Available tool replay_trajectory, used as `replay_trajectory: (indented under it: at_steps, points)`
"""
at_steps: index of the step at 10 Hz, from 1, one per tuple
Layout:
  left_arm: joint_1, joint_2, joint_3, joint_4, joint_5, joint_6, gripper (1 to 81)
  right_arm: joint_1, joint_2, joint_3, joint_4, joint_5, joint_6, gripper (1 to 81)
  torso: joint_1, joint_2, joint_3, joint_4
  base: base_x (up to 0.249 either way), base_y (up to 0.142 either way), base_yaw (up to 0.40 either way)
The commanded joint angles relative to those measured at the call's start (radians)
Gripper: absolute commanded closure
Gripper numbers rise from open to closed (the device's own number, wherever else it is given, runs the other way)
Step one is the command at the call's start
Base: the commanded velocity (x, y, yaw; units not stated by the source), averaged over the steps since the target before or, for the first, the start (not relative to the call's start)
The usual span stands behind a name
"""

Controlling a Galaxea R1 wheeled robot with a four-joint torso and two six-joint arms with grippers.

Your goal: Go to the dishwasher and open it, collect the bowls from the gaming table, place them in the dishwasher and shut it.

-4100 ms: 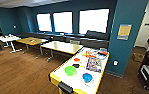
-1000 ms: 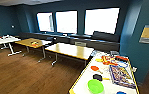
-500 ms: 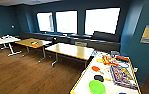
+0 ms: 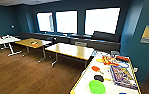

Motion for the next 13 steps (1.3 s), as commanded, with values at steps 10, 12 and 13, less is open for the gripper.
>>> replay_trajectory:
  at_steps: [10, 12, 13]
  points:
    - [-0.046, -0.01, 0.003, 0.0, 0.051, 0.001, 1.0, 0.035, 0.0, 0.005, -0.013, -0.049, -0.002, 1.0, 0.0, 0.0, 0.0, 0.0, 0.0, 0.0, -0.222]
    - [-0.046, -0.01, 0.003, -0.002, 0.051, 0.001, 1.0, 0.035, 0.0, 0.005, -0.013, -0.049, -0.002, 1.0, 0.0, 0.0, 0.0, 0.0, 0.0, 0.0, -0.367]
    - [-0.046, -0.01, 0.003, -0.002, 0.051, 0.001, 1.0, 0.035, 0.0, 0.005, -0.013, -0.051, -0.002, 1.0, 0.0, 0.0, 0.0, 0.0, 0.0, 0.0, -0.375]
